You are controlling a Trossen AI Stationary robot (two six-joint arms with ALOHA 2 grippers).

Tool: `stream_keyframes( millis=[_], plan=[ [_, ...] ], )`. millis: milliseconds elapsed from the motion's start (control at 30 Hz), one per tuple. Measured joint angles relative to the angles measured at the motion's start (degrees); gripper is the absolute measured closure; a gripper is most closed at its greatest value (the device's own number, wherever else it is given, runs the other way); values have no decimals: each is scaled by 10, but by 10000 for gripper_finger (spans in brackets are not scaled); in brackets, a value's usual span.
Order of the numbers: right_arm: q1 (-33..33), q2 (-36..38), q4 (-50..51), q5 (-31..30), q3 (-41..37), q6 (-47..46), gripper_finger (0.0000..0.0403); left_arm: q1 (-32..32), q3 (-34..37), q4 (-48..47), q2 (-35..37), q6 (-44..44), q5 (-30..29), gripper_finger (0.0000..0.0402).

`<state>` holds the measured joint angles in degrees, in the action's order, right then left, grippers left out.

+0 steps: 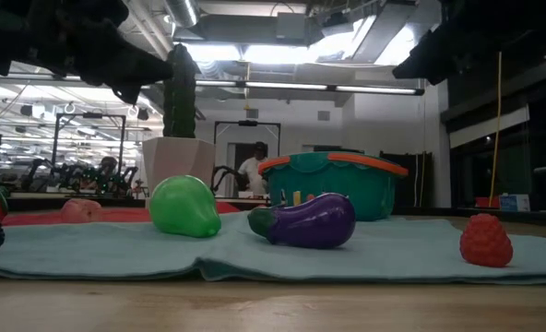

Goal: Pick and placing Produce into tupperware
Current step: Put the red raspberry into the blue basket

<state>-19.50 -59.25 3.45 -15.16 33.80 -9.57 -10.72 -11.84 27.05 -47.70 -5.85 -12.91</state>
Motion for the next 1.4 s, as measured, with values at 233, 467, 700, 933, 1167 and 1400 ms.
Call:
stream_keyframes(
  millis=[233, 467, 700, 933, 1167, 1400],
  plan=[
    [-48, -128, 101, -3, 118, -57, 213, 0, 0, -6, 0, -1, 0, 383],
    [-79, -226, 213, -3, 216, -146, 213, -11, 0, -11, 0, -2, 2, 389],
    [-113, -306, 226, -3, 270, -174, 214, -37, 0, -16, 0, -1, 2, 389],
    [-140, -371, 240, -2, 303, -214, 214, -52, 0, -21, 0, -1, 2, 372],
    [-154, -417, 253, -2, 320, -233, 214, -58, 0, -24, 0, -1, 1, 359],
    [-160, -439, 251, 1, 321, -258, 214, -58, 0, -27, 0, 0, 1, 351]
  ],
)
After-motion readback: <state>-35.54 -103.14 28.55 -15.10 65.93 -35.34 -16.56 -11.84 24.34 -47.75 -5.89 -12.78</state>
